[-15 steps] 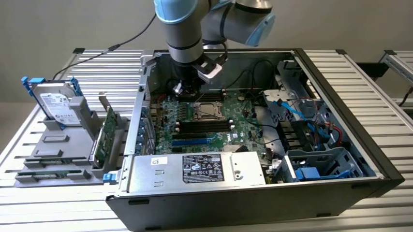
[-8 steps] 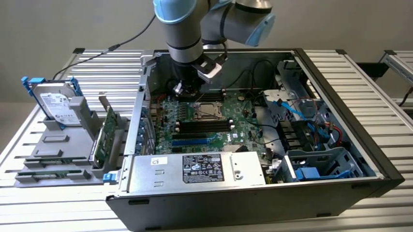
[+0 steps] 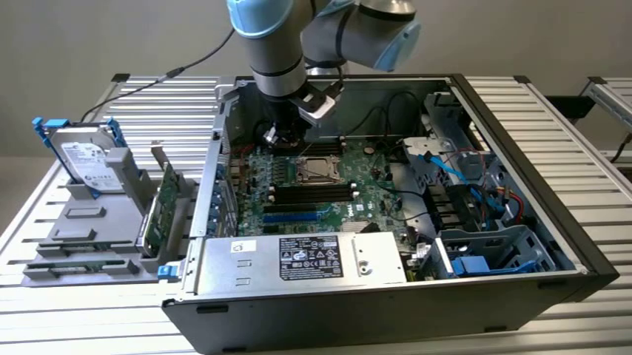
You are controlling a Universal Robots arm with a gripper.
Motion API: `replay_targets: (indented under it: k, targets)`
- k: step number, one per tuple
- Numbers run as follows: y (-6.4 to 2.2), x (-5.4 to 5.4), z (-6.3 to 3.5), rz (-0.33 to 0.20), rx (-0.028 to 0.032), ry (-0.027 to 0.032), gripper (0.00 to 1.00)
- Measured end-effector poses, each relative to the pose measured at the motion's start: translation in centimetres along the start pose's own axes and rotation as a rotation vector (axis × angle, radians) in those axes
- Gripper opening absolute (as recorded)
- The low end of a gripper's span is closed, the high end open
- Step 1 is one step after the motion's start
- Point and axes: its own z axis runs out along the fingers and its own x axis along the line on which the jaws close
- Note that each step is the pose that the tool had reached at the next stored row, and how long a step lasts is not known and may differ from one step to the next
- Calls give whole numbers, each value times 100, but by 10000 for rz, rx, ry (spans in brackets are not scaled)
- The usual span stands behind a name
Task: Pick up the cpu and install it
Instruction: 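Install the first cpu locking lever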
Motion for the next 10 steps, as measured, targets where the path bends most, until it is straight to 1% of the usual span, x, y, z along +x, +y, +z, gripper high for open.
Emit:
replay_targets:
  k: [5,10]
  targets:
    - [12,-5,41,2,-1,-1,11]
    - [27,5,56,2,-1,-1,11]
